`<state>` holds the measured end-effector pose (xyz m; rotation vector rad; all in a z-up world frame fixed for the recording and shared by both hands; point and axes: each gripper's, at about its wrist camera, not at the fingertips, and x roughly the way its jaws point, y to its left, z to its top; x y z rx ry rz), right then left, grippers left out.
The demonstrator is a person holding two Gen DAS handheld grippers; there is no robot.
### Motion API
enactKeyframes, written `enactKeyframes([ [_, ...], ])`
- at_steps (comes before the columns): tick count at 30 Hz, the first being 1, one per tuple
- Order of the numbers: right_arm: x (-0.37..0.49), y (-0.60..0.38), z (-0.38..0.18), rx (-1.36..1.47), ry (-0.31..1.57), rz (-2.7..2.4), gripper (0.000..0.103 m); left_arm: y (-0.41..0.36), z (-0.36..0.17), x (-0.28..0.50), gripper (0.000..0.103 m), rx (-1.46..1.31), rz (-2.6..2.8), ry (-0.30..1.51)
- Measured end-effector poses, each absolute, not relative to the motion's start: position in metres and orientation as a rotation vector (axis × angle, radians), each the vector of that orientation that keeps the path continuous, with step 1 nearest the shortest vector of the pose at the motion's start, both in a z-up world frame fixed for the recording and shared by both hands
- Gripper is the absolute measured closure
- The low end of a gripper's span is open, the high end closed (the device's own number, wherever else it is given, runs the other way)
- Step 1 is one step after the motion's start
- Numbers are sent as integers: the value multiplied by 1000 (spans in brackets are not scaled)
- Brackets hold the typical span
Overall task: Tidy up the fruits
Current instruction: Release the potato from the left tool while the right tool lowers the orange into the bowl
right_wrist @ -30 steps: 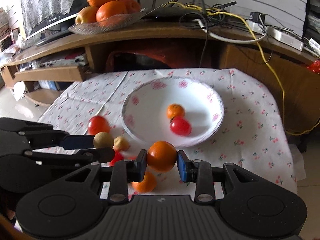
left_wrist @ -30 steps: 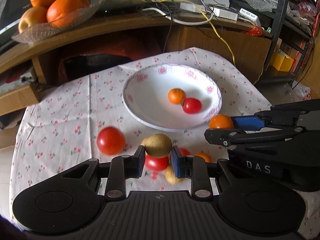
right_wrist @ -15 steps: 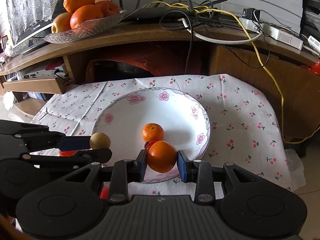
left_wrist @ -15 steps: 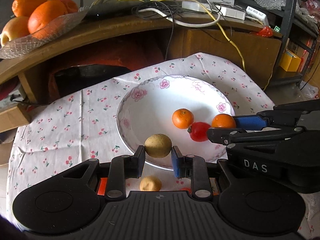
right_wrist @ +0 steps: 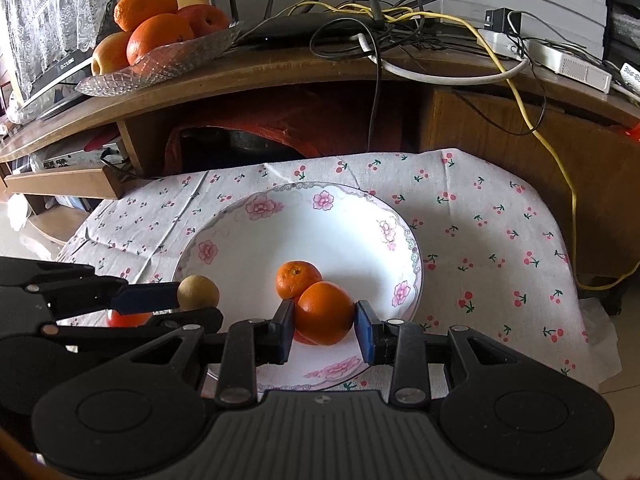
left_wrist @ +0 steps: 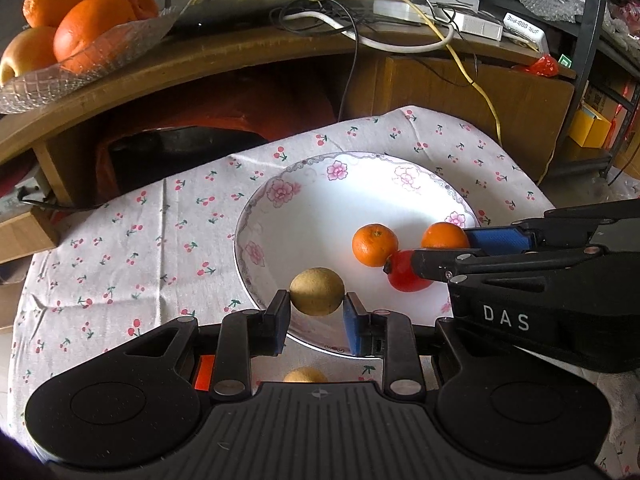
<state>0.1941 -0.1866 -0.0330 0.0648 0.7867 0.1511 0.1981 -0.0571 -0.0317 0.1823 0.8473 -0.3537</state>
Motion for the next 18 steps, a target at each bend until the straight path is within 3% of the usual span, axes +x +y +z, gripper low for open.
enactKeyframes([
  [8, 195, -188, -29, 77, 768, 146, 68, -53, -29, 199, 59, 165, -340, 844],
  [11, 195, -188, -26, 97, 762, 164, 66, -55, -27, 196, 47, 163, -356, 835],
  [18, 190, -187, -15, 85, 722, 155, 66, -57, -23, 190, 47, 193, -354, 811],
])
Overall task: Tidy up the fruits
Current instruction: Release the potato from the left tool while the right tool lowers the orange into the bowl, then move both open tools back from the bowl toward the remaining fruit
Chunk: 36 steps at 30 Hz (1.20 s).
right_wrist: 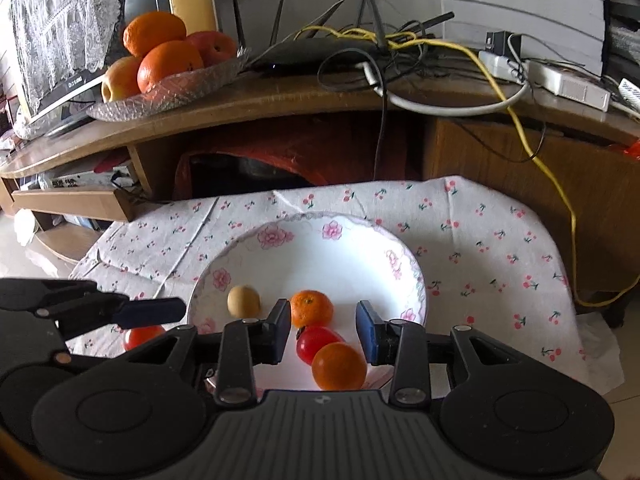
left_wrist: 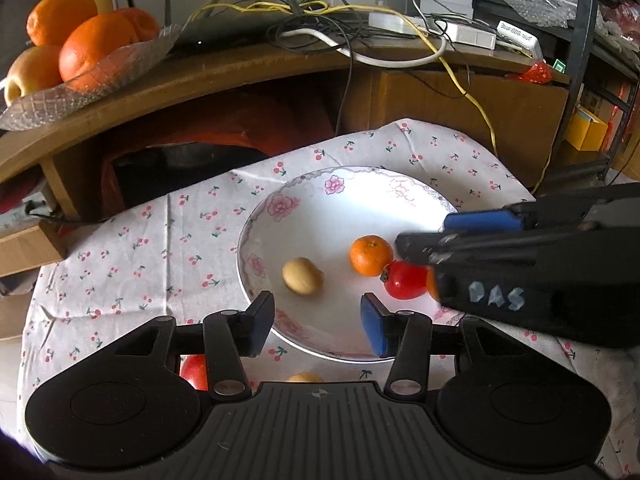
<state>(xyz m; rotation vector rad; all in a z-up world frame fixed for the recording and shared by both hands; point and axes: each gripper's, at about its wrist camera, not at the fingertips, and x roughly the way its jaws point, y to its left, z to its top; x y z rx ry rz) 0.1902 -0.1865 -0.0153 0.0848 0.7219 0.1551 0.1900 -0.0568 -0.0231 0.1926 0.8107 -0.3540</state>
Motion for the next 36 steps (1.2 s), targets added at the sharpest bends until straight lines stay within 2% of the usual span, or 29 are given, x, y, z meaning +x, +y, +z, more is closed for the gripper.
enactKeyframes([
  [15, 166, -200, -11, 113, 743, 103, 66, -39, -15, 176, 45, 153, -326, 820],
  [36, 112, -162, -29, 35, 838, 224, 66, -12, -11, 127, 42, 126, -334, 860],
])
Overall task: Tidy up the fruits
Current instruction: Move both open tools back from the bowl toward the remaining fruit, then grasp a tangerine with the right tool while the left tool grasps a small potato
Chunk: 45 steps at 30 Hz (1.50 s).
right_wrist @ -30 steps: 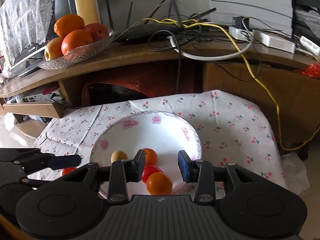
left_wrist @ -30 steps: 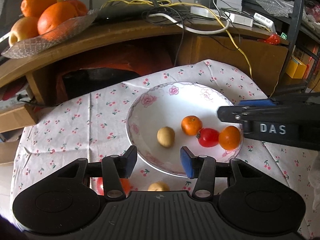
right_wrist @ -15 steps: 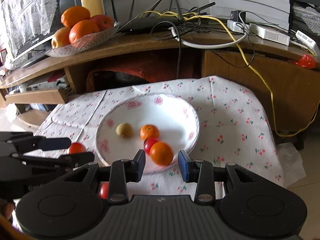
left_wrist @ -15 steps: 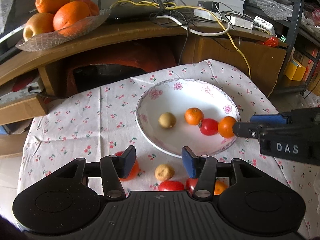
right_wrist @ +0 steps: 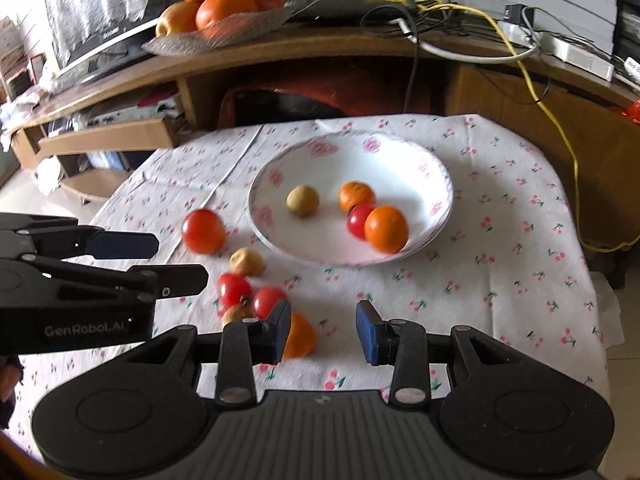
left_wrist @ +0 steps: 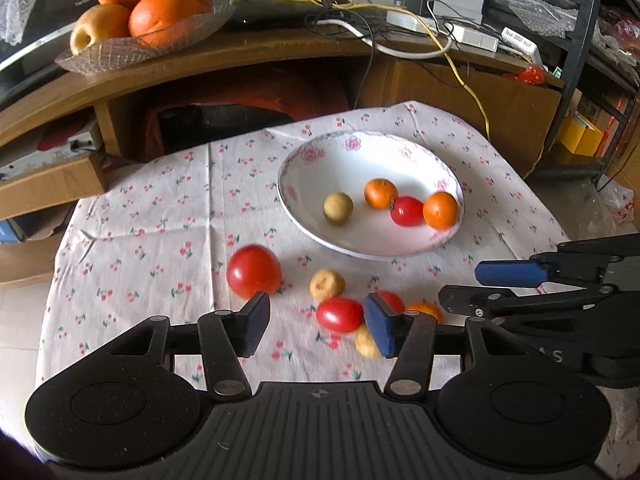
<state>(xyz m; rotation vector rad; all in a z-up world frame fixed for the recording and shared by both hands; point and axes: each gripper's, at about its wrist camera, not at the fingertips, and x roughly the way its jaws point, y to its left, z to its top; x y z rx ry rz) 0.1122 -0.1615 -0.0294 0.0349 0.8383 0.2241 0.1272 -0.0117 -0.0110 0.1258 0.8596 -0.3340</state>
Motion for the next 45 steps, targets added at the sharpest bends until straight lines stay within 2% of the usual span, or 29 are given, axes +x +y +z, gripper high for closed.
enactKeyframes([
  [35, 114, -133, -44, -80, 856, 246, 66, -3, -27, 113, 40, 142, -329, 914],
  [45, 123, -136, -54, -35, 887, 270, 67, -4, -30, 113, 40, 147, -339, 924],
])
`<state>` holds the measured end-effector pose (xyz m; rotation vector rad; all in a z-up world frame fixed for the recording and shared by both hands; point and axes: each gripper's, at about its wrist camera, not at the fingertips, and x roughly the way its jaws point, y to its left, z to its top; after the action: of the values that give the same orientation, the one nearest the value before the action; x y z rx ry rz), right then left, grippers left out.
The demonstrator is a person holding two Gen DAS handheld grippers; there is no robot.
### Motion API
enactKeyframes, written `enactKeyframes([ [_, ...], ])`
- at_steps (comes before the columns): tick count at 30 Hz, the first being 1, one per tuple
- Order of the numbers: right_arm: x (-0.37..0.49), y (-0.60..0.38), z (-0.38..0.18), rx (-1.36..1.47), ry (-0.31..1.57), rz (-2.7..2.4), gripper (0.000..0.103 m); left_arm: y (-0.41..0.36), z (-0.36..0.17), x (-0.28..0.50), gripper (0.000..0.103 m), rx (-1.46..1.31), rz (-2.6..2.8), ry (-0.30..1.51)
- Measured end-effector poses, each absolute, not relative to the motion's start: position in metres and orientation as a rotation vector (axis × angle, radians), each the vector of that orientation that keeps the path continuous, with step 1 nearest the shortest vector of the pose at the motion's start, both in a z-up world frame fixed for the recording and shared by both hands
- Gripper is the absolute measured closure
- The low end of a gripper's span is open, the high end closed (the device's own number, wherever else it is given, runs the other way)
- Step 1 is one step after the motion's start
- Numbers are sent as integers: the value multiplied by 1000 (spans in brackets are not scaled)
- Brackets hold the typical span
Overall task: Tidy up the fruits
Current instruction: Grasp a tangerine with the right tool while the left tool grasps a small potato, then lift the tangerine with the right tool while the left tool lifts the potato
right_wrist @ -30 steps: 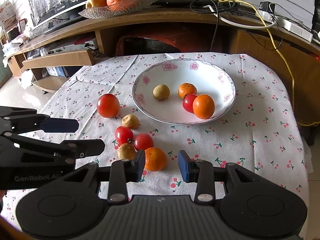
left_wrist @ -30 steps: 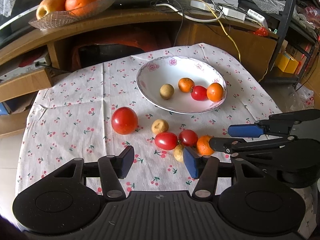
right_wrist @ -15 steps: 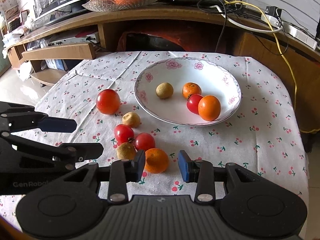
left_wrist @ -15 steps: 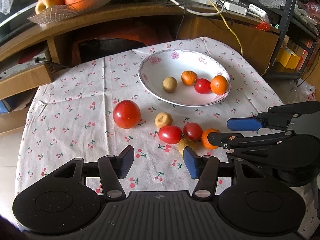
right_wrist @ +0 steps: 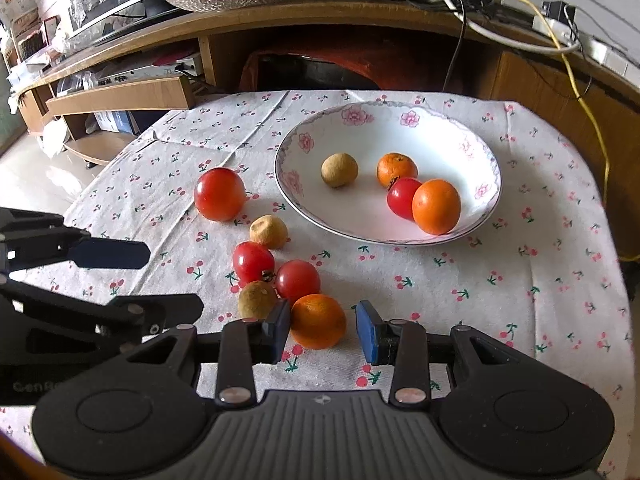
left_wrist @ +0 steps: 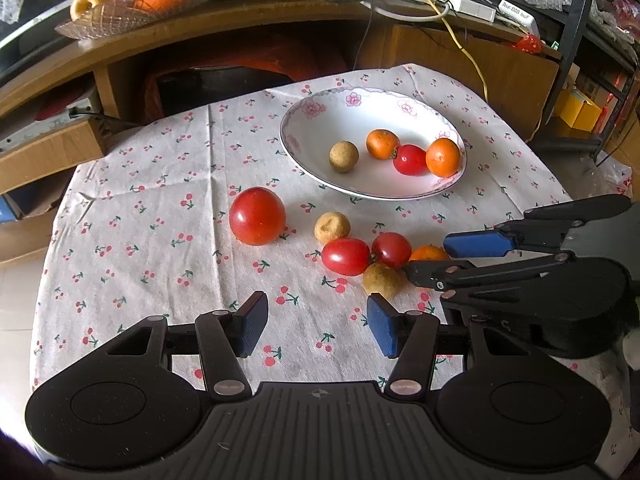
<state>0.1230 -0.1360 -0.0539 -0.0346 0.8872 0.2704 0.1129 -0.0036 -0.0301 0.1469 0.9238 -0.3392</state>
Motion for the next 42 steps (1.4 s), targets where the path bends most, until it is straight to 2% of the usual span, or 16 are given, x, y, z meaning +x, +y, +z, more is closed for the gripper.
enactKeyframes([
  [3, 123, -138, -54, -16, 900, 291, 71, -4, -31, 113, 40, 149, -346, 928],
  [16, 111, -171, -46, 19, 886, 223, 71, -31, -45, 119, 42, 143, -405, 954],
  [25, 104, -191, -48, 48, 893, 205, 71, -50, -58, 129, 56, 149, -368, 965],
  [27, 103, -192, -47, 50, 888, 206, 72, -52, -57, 129, 67, 149, -372, 961],
  [29, 102, -191, -46, 49, 884, 210, 72, -53, -57, 128, 70, 151, -375, 959],
  [42, 80, -168, -44, -21, 906, 267, 71, -44, -44, 88, 70, 200, -434, 972],
])
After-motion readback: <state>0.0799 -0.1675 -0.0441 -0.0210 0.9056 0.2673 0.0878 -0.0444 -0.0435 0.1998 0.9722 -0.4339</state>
